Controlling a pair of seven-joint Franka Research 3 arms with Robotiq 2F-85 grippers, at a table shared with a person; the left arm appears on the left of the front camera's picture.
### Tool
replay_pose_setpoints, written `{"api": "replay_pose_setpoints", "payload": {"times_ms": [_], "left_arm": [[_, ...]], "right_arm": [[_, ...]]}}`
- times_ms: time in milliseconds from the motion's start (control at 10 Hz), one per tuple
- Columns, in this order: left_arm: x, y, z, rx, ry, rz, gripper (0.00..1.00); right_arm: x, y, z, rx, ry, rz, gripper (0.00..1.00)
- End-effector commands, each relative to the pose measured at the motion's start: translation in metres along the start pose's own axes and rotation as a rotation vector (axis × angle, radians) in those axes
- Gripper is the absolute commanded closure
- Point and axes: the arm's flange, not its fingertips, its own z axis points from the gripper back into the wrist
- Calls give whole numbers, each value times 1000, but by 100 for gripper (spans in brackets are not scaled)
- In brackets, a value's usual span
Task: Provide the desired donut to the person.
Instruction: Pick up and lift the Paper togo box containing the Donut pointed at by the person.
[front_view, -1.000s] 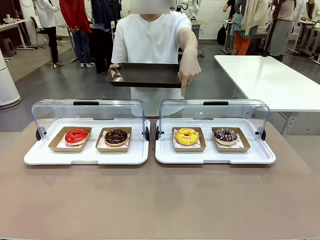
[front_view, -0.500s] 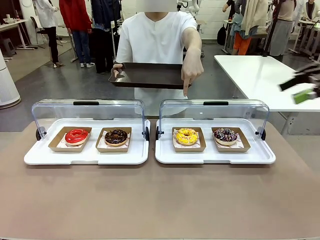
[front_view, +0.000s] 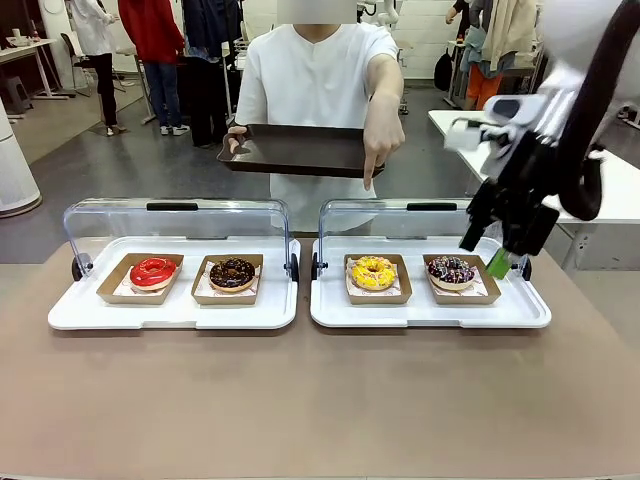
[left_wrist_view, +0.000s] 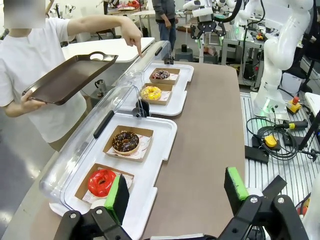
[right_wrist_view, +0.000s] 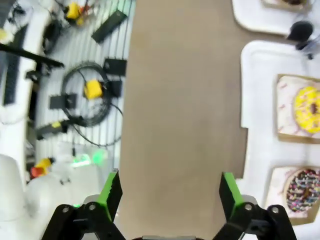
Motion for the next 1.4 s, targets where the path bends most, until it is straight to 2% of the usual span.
{"api": "replay_pose_setpoints", "payload": {"times_ms": [0,200,400,500,600,700,1300], "left_arm": [[0,-1,1,2,-9,-4,0],[0,-1,1,2,-9,-4,0],[0,-1,1,2,-9,-4,0],[0,-1,1,2,-9,-4,0],[0,-1,1,2,-9,-4,0],[0,-1,1,2,-9,-4,0],[0,-1,1,2,-9,-4,0]], "right_arm": [[8,-2,-32,-85,98,43,0],[8,-7,-57,-208,150,154,0],[-3,-17,-73,-225,142,167,0],[-8,-21,-75,-232,119,163,0],[-14,-19,-72,-226,19,164,0],[2,-16,-69,-222,143,151,0],[2,-16,-69,-222,143,151,0]]}}
